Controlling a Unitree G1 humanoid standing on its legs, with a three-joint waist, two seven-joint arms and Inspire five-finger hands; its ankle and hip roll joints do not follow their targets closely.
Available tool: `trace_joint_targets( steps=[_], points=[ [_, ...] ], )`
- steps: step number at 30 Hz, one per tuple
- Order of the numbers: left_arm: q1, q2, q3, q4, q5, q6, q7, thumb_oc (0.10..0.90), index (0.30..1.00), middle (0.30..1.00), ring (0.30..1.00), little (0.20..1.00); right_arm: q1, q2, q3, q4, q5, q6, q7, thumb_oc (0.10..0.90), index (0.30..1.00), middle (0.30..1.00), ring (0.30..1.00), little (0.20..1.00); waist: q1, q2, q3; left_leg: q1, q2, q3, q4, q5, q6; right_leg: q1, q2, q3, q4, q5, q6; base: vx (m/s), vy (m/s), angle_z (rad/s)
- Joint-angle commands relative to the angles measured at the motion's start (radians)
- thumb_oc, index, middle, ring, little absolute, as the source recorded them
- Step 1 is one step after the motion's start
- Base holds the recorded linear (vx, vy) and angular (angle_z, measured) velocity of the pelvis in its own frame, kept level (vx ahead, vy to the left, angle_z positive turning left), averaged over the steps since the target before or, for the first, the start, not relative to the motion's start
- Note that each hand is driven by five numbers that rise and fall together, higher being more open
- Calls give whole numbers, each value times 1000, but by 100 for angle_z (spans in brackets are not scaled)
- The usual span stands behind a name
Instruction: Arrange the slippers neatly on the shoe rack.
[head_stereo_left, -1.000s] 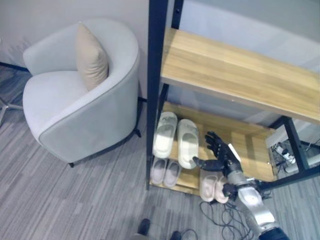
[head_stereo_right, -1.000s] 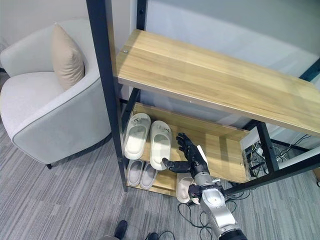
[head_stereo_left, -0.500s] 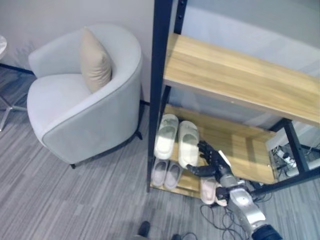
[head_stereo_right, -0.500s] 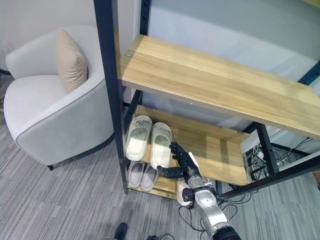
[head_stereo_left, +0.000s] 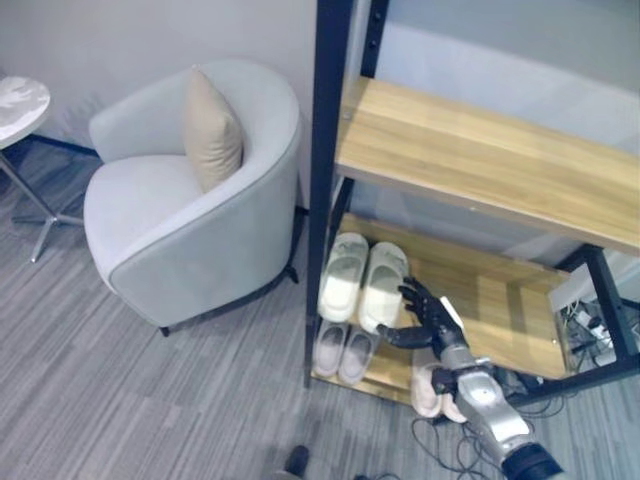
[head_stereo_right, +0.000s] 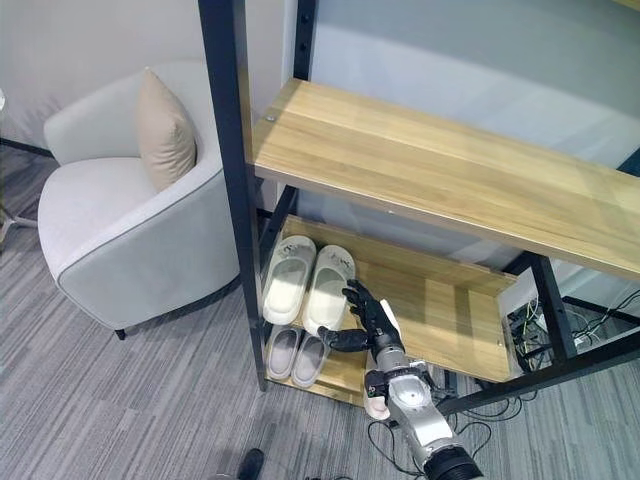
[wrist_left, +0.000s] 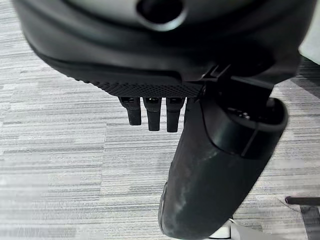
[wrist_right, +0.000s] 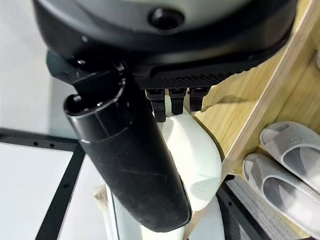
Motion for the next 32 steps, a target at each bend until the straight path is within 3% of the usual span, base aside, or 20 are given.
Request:
trace_joint_targets(
  steps=[1,2,5,7,9,13,18,25,30,32],
  points=[
    [-12,-29,-14,57,12,1,17,800,900,900,900,900,-62,-48,-73,-167,-143,-88,-48,800,900,900,900,900,19,17,-22,94,28,37,-6,-111,13,50,-64,4,21,-28,88,0,0,0],
    [-5,-41,-2,56,11,0,19,800,900,900,900,900,-18,-91,-109,-243,-262,-81,-69,800,900,900,900,900,9,23,-26,97,29,41,-6,-112,13,51,-64,5,24,-29,89,0,0,0],
    [-8,-59,9,39,5,-12,9,800,900,900,900,900,103,-151,-194,-379,-424,-78,-110,800,900,900,900,900,-21,37,-38,100,32,49,-6,-111,13,49,-64,11,31,-28,90,-43,-26,1],
    [-7,-60,8,38,5,-12,9,800,900,900,900,900,105,-152,-196,-381,-425,-77,-110,800,900,900,900,900,-20,38,-39,100,32,49,-6,-111,12,49,-64,12,31,-28,90,-21,-6,-1],
    [-9,-80,-18,9,-16,-35,-26,800,900,900,900,900,187,-147,-262,-412,-478,-69,-148,800,900,900,900,900,-56,59,-50,100,33,62,-6,-104,12,44,-64,21,38,-27,88,-95,-20,-11],
    [-9,-90,-25,0,-39,-42,-47,800,900,900,900,900,230,-142,-293,-407,-514,-55,-161,800,900,900,900,900,-86,78,-55,97,31,76,-6,-97,11,38,-65,31,38,-25,87,-82,-7,-13],
    [-14,-107,-34,-34,-74,-52,-86,800,900,900,900,900,338,-158,-307,-282,-590,-1,-141,800,900,900,900,900,-129,104,-65,99,23,107,-6,-102,11,26,-66,55,30,-19,87,-79,-13,-19],
    [5,-136,-119,-69,-95,-66,-155,800,900,900,900,900,361,-150,-338,-77,-505,31,-117,800,900,900,900,900,-173,143,-70,121,19,141,-6,-109,18,15,-65,105,41,-11,86,-37,-11,-27],
    [-22,-137,-139,-40,-94,-70,-190,800,900,900,900,900,349,-128,-280,169,-454,38,-72,800,900,900,900,900,-186,148,-75,137,19,148,-6,-113,18,23,-60,115,46,-18,81,-9,-28,-20],
    [-34,-129,-144,-32,-110,-69,-199,800,900,900,900,900,321,-70,-286,420,-391,69,-95,800,900,900,900,900,-186,148,-76,137,21,146,-6,-110,17,27,-56,114,46,-18,78,-12,-43,1]
  ],
)
